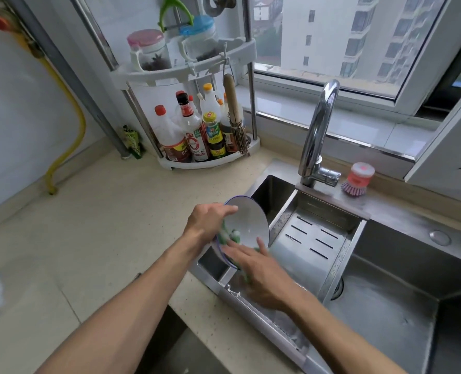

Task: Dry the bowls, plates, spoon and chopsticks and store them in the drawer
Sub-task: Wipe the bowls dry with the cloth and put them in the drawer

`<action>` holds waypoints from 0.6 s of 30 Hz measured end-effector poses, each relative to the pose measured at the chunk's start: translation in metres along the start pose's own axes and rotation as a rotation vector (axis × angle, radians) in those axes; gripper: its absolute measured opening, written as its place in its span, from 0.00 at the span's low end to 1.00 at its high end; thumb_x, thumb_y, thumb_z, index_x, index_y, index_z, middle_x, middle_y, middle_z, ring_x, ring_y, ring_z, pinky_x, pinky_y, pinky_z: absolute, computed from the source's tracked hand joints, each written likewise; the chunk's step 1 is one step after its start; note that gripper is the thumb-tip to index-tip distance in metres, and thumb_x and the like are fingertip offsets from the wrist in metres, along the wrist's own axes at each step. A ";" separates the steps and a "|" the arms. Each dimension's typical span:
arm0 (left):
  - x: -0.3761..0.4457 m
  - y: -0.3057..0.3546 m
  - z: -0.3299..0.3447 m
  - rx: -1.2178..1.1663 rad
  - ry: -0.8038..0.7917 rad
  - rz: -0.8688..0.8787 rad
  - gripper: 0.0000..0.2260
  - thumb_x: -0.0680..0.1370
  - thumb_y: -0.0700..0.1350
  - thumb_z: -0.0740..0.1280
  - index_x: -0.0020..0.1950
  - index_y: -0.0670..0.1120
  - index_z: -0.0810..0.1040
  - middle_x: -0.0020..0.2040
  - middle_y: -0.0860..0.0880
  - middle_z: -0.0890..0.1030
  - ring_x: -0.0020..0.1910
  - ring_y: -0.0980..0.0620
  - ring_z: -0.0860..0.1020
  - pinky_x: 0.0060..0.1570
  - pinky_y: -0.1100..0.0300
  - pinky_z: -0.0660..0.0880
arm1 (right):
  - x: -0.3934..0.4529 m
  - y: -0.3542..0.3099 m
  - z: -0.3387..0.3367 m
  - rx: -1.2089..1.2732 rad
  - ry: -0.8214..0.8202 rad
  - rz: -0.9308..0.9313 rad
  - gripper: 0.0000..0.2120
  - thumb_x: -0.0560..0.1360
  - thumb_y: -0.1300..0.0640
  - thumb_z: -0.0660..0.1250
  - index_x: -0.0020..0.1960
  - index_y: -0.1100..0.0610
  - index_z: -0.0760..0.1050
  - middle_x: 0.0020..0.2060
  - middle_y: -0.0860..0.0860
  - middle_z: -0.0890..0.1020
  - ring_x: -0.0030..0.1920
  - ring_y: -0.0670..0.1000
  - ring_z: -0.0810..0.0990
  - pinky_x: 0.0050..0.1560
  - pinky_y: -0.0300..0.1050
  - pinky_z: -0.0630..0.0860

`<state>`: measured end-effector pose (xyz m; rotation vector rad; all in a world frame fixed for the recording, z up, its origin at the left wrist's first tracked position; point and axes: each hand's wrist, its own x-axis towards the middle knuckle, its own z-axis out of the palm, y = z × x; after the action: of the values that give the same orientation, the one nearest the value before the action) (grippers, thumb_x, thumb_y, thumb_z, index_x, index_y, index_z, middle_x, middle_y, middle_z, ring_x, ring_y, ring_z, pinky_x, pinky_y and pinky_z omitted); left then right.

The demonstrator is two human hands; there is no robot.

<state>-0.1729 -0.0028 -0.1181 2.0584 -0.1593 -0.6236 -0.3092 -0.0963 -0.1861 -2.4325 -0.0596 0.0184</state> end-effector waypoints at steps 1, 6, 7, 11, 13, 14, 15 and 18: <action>0.001 0.001 -0.006 -0.006 -0.062 -0.023 0.14 0.69 0.58 0.72 0.43 0.48 0.86 0.42 0.48 0.85 0.44 0.46 0.82 0.43 0.54 0.76 | -0.001 0.012 -0.003 -0.154 0.034 -0.044 0.34 0.76 0.66 0.61 0.78 0.45 0.60 0.79 0.47 0.61 0.78 0.51 0.62 0.74 0.52 0.32; -0.001 -0.008 -0.010 -0.281 -0.117 -0.103 0.15 0.77 0.54 0.68 0.58 0.47 0.79 0.52 0.43 0.83 0.47 0.44 0.82 0.38 0.59 0.76 | 0.007 0.023 -0.012 -0.456 0.249 -0.208 0.21 0.73 0.63 0.55 0.59 0.53 0.80 0.56 0.53 0.85 0.55 0.55 0.84 0.66 0.61 0.74; -0.005 -0.011 -0.008 -0.401 -0.100 -0.091 0.16 0.77 0.53 0.68 0.60 0.46 0.77 0.53 0.43 0.83 0.48 0.45 0.82 0.38 0.59 0.77 | 0.010 0.017 -0.014 -0.444 0.282 -0.184 0.17 0.73 0.64 0.60 0.57 0.53 0.81 0.50 0.51 0.86 0.48 0.55 0.85 0.59 0.55 0.80; -0.019 -0.029 0.017 -0.643 0.069 -0.004 0.22 0.70 0.51 0.71 0.61 0.44 0.75 0.52 0.44 0.82 0.46 0.47 0.82 0.40 0.56 0.78 | 0.028 -0.023 -0.016 -0.251 0.375 -0.004 0.13 0.63 0.63 0.69 0.46 0.53 0.81 0.32 0.51 0.82 0.30 0.57 0.80 0.28 0.43 0.69; -0.022 -0.031 0.024 -0.579 0.237 0.013 0.19 0.67 0.50 0.69 0.56 0.46 0.78 0.49 0.45 0.83 0.46 0.45 0.82 0.43 0.51 0.79 | 0.028 -0.040 -0.013 0.010 0.343 0.014 0.17 0.65 0.60 0.62 0.52 0.53 0.81 0.40 0.53 0.85 0.39 0.58 0.82 0.38 0.47 0.75; -0.023 -0.031 0.020 -0.517 0.305 0.025 0.12 0.67 0.50 0.68 0.49 0.50 0.80 0.45 0.48 0.83 0.45 0.44 0.81 0.43 0.51 0.78 | 0.024 -0.043 -0.011 0.118 0.236 0.029 0.21 0.68 0.61 0.62 0.60 0.51 0.79 0.50 0.52 0.85 0.49 0.57 0.82 0.53 0.49 0.76; -0.022 -0.031 0.014 -0.452 0.320 0.052 0.06 0.66 0.50 0.66 0.41 0.52 0.80 0.39 0.52 0.81 0.41 0.44 0.78 0.40 0.52 0.74 | 0.019 -0.040 -0.007 0.122 0.113 0.025 0.27 0.71 0.64 0.63 0.69 0.48 0.73 0.62 0.50 0.81 0.61 0.54 0.79 0.70 0.51 0.67; -0.029 -0.029 -0.001 -0.236 0.214 0.146 0.06 0.66 0.49 0.65 0.29 0.55 0.76 0.27 0.58 0.74 0.33 0.53 0.73 0.35 0.60 0.68 | 0.013 -0.006 -0.009 -0.325 -0.057 0.007 0.43 0.73 0.69 0.61 0.81 0.44 0.50 0.80 0.44 0.54 0.80 0.50 0.53 0.75 0.58 0.30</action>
<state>-0.2010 0.0245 -0.1313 1.8505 -0.1043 -0.3132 -0.2961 -0.0968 -0.1752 -2.7571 -0.0850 0.0873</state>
